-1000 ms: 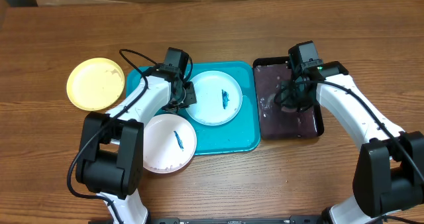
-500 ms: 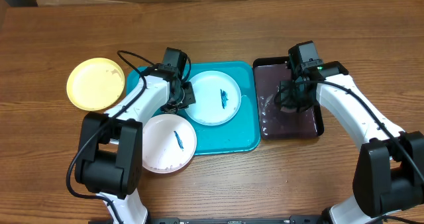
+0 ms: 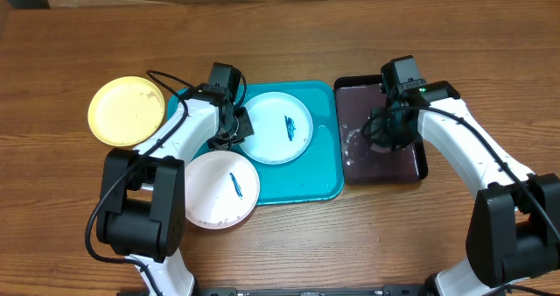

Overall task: Clean dirty plates on tray and stack at the side
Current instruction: 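Dip and rub the held sponge in the black tray's water, then carry the sponge with the right gripper over the white plate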

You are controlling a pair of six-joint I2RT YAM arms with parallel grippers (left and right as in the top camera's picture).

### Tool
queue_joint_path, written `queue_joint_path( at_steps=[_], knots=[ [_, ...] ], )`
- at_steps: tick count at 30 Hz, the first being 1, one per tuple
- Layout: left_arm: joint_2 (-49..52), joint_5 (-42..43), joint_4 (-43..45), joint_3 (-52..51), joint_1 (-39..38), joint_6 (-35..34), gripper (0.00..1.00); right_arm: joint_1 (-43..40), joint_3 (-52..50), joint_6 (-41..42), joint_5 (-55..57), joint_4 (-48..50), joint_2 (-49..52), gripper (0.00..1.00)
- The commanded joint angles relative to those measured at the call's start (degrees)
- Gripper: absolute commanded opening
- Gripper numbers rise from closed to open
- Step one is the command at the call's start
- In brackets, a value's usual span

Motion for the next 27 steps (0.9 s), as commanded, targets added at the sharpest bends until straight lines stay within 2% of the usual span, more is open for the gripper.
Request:
queue_joint_path(
  at_steps=[1,4,8,13,19,24,27],
  knots=[
    [-0.2,-0.7,-0.6,-0.7,0.3,-0.9,0.04,0.1,1.7,0.7,-0.1,-0.1,-1.1,0.04],
    [-0.2,-0.2,-0.6,-0.8,0.1,-0.9,0.04,0.1,3.3,0.7,-0.2,-1.0,-1.1,0.04],
    [-0.2,-0.1,-0.6,-0.9,0.1,-0.9,0.04,0.1,10.3,0.3,-0.9,-7.1,-1.1,0.04],
    [-0.2,1.4,-0.5,-0.9,-0.1,-0.9,0.04,0.1,16.6,-2.0,-8.6,-8.9,-1.1,0.04],
    [-0.2,1.5,0.3,-1.0,-1.8,-0.9,0.04,1.6,17.1,-1.9,-20.8,-4.3,-1.1,0.04],
    [-0.2,1.1,1.2,-1.0,-3.2,-0.9,0.04,7.2,17.1,-1.7,-20.8,0.0,-1.0,0.04],
    [-0.2,1.1,1.3,-1.0,-3.5,-0.9,0.04,11.4,17.1,-0.8,-16.5,2.0,-0.9,0.04]
  ],
)
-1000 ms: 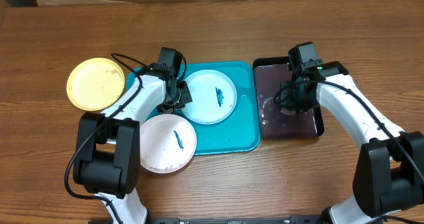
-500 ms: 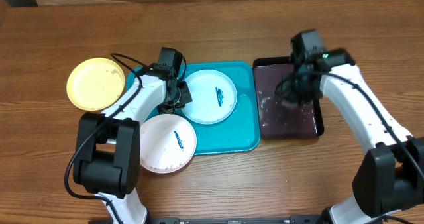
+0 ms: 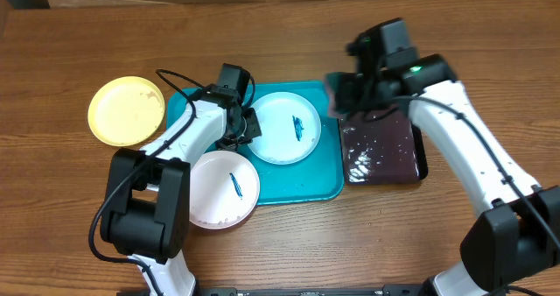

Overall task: Clean dirty plates on tray and stack at the side
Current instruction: 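Carry the sponge with the right gripper over the white plate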

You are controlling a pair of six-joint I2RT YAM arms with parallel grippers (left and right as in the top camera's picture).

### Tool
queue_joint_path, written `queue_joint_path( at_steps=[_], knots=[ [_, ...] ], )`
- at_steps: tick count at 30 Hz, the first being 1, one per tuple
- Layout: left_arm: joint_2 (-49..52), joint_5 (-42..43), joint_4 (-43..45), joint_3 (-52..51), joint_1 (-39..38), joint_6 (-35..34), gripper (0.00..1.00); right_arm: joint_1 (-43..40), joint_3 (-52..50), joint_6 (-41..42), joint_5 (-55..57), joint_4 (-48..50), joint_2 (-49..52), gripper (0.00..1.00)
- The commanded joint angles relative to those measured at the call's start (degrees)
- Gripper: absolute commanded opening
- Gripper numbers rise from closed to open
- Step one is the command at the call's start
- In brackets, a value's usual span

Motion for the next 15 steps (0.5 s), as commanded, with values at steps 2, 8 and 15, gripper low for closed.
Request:
queue_joint_path(
  at_steps=[2,8,15],
  knots=[
    [-0.2,0.2,0.1,-1.0,-0.6,-0.7,0.04,6.8,1.1,2.1,8.8,1.5,-0.4,0.04],
    [-0.2,0.2,0.1,-1.0,-0.6,-0.7,0.04,13.5,1.1,2.6,21.6,3.1,4.9,0.04],
    [-0.2,0.2,-0.1,-1.0,-0.6,-0.5,0.04,15.6,1.1,2.7,28.9,6.4,12.0,0.04]
  ],
)
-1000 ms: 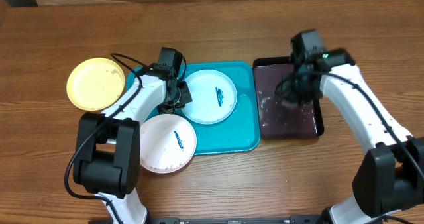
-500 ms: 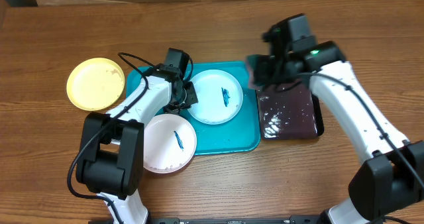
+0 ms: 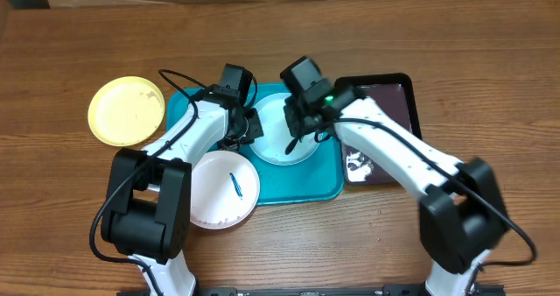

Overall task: Clean dirty plates on tray and stack at the side
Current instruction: 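Carry the sponge with the right gripper over the white plate, then scrub the white plate's blue mark with the sponge, left gripper holding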

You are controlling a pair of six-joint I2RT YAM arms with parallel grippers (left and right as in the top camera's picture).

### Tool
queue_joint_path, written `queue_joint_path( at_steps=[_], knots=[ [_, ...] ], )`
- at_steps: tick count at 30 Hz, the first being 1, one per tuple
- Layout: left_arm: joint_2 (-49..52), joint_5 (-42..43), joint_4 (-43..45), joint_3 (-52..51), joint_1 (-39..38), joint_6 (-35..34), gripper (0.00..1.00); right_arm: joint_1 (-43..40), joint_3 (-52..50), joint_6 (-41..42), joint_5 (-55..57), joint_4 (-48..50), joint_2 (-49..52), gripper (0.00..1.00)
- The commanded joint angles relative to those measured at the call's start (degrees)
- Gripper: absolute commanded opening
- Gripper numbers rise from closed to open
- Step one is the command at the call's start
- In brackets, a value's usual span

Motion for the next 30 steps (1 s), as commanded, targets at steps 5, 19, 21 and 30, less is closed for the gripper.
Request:
queue_joint_path(
  at_steps=[5,19,21,30],
  knots=[
    [-0.2,-0.1,-0.1,-1.0,-0.4,-0.5,0.04,0.1,1.1,0.4,6.8,3.1,3.8,0.04],
    [-0.2,-0.1,-0.2,-1.0,-0.4,0.0,0.04,-0.1,0.7,2.3,9.9,5.3,9.8,0.04],
    [-0.2,-0.1,-0.2,-1.0,-0.4,0.2,0.04,-0.1,0.7,3.8,10.4,5.3,10.1,0.04],
    [-0.2,-0.1,-0.2,-1.0,-0.4,0.6,0.04,-0.1,-2.0,8.1,7.4,5.1,10.1,0.04]
  ],
)
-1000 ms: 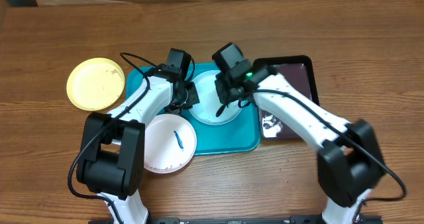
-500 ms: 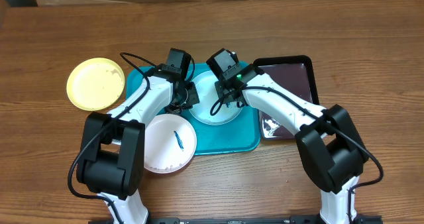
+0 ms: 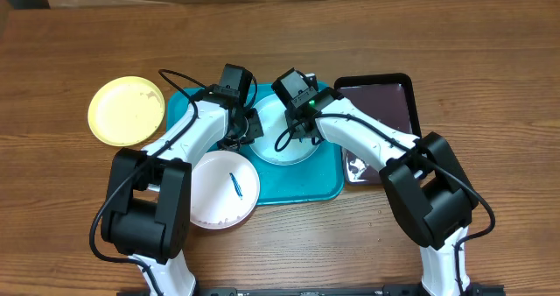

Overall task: Clean dirty plates on tray and stack at the side
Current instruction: 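Scrub the white plate's blue mark with the sponge, left gripper holding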

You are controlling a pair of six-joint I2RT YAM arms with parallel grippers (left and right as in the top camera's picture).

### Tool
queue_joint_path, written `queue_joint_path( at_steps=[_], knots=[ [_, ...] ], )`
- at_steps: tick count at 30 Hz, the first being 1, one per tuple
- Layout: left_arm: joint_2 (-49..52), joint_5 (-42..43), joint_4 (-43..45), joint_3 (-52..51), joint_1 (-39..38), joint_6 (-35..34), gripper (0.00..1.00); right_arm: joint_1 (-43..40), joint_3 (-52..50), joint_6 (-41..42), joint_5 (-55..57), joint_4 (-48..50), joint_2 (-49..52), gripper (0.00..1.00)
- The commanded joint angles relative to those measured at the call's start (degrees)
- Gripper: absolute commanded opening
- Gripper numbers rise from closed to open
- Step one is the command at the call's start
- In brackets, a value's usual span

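A white plate (image 3: 282,149) lies on the teal tray (image 3: 324,178). My left gripper (image 3: 250,128) sits at the plate's left rim, fingers closed over the edge. My right gripper (image 3: 296,125) hangs low over the middle of the same plate, and its wrist hides the fingertips and whatever is between them. A pink plate (image 3: 210,195) with a blue smear (image 3: 234,184) overlaps the tray's front left corner. A clean yellow plate (image 3: 127,110) rests on the table to the left.
A dark shallow tray (image 3: 385,112) with a patch of white foam (image 3: 357,165) stands right of the teal tray. Both forearms cross over the teal tray. Wooden table (image 3: 490,51) lies all around.
My right gripper has shifted slightly left and down over the white plate's centre. The left gripper and all the plates are where they were.
At first my right gripper was down in the dark tray while the left held the white plate's rim. Then the right gripper was raised over that tray's left edge and the plate sat slightly further right. After that the right gripper was over the white plate, where it stays.
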Motion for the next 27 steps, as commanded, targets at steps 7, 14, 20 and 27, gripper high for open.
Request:
queue_joint_path(
  at_steps=[7,14,20,27],
  knots=[
    [-0.2,-0.2,0.1,-1.2,-0.4,0.5,0.04,-0.2,-4.9,2.4,-8.4,1.8,0.1,0.04],
    [-0.2,-0.2,0.5,-1.4,-0.4,0.5,0.04,-0.2,-5.2,2.4,-14.1,2.8,0.1,0.04],
    [-0.2,-0.2,0.5,-1.4,-0.4,0.5,0.04,-0.1,-5.3,3.8,-16.0,2.7,0.1,0.04],
    [-0.2,-0.2,0.7,-1.4,-0.4,0.5,0.04,-0.1,-5.3,3.9,-21.0,2.7,0.1,0.04]
  ],
)
